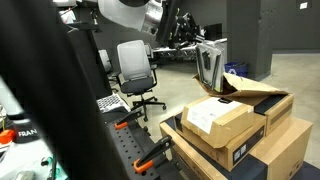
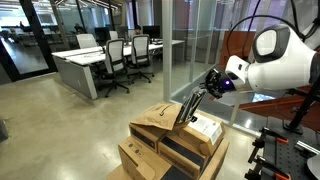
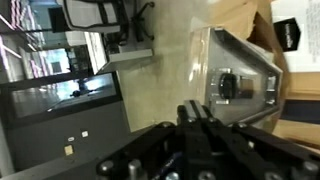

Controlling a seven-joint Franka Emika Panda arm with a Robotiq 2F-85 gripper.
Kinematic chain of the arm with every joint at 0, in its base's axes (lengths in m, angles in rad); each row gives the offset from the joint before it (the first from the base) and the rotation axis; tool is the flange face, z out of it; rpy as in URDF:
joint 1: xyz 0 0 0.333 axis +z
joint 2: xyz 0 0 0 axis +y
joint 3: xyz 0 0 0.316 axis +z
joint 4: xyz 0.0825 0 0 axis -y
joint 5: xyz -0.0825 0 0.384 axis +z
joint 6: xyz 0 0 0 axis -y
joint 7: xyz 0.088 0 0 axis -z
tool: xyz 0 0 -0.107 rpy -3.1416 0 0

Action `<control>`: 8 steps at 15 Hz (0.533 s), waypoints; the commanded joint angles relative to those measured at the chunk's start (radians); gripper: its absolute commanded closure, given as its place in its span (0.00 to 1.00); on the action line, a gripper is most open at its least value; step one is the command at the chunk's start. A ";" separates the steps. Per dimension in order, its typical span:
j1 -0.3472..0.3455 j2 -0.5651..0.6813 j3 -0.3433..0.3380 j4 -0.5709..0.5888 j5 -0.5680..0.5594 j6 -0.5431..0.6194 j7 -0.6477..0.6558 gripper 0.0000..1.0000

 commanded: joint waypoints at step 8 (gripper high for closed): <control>0.026 -0.070 -0.063 -0.005 -0.013 0.034 -0.029 1.00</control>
